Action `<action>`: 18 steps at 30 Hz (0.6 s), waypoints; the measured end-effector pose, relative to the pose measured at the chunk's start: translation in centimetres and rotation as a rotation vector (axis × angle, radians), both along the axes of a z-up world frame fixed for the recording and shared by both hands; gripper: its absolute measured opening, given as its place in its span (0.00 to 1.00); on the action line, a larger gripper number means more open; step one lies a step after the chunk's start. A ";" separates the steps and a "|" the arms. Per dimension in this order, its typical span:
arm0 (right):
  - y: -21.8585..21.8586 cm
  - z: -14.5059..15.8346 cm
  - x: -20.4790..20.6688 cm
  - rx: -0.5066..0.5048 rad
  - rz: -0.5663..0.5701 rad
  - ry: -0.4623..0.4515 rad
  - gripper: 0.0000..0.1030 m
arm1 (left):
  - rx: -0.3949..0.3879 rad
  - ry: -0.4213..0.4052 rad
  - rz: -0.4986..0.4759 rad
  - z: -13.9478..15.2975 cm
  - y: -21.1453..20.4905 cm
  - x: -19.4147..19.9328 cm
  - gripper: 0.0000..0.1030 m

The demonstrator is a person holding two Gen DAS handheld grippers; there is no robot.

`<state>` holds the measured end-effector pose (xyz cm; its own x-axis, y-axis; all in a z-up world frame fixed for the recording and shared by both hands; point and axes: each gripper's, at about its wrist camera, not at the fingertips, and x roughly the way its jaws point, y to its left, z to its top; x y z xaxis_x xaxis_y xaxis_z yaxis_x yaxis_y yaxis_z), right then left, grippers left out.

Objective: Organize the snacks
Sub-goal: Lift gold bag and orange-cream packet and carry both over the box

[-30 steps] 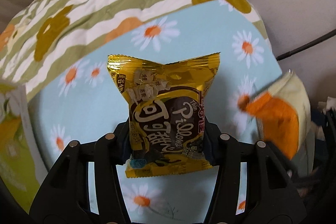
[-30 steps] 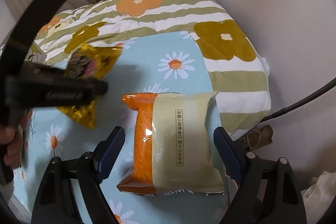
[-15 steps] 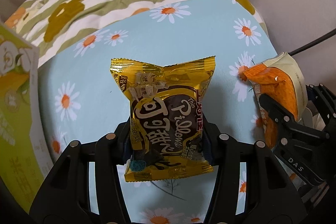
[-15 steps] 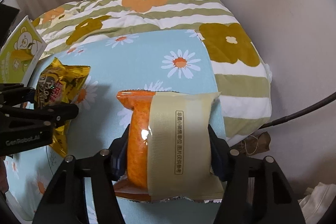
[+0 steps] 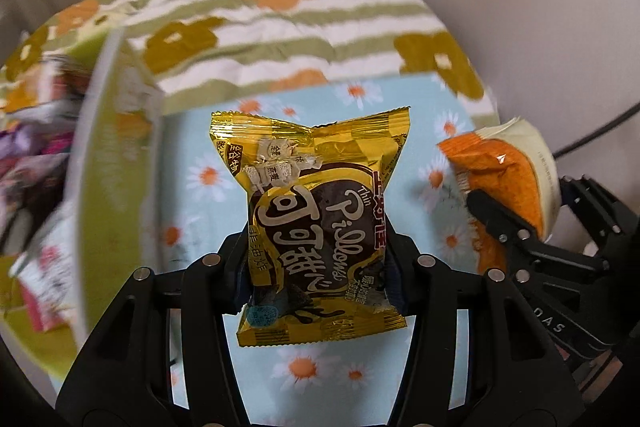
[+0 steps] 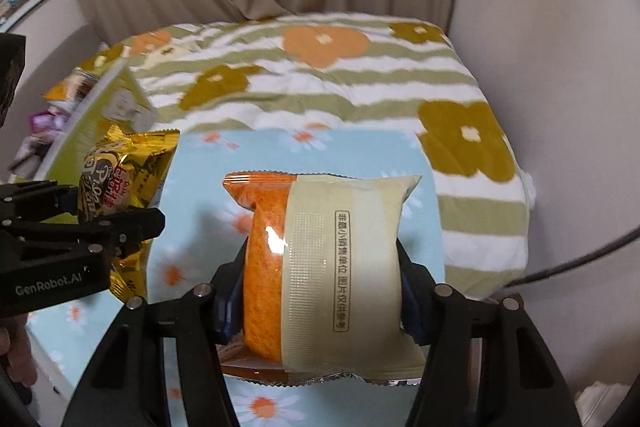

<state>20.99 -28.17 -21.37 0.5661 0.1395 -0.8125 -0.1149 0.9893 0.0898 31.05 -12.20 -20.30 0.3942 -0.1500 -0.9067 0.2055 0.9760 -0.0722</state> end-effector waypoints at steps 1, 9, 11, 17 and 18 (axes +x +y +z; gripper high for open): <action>0.6 0.9 0.1 0.010 0.019 -0.011 0.55 | -0.011 -0.019 0.021 1.3 0.9 -0.4 0.46; 7.6 7.3 0.6 0.068 0.172 -0.096 0.55 | -0.024 -0.147 0.164 8.9 9.0 -1.9 0.46; 10.2 8.8 0.6 0.075 0.209 -0.120 0.55 | -0.018 -0.176 0.201 10.3 11.7 -2.3 0.46; 17.0 11.5 -0.1 0.116 0.245 -0.167 0.55 | 0.011 -0.214 0.261 12.2 20.2 -3.6 0.46; 17.9 11.6 -0.1 0.129 0.245 -0.167 0.55 | 0.016 -0.211 0.269 12.2 21.6 -3.7 0.46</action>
<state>20.86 -10.30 -9.75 0.6272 0.3838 -0.6777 -0.3719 0.9121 0.1724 27.39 9.38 -8.13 0.5967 -0.0016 -0.8024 -0.0502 0.9980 -0.0394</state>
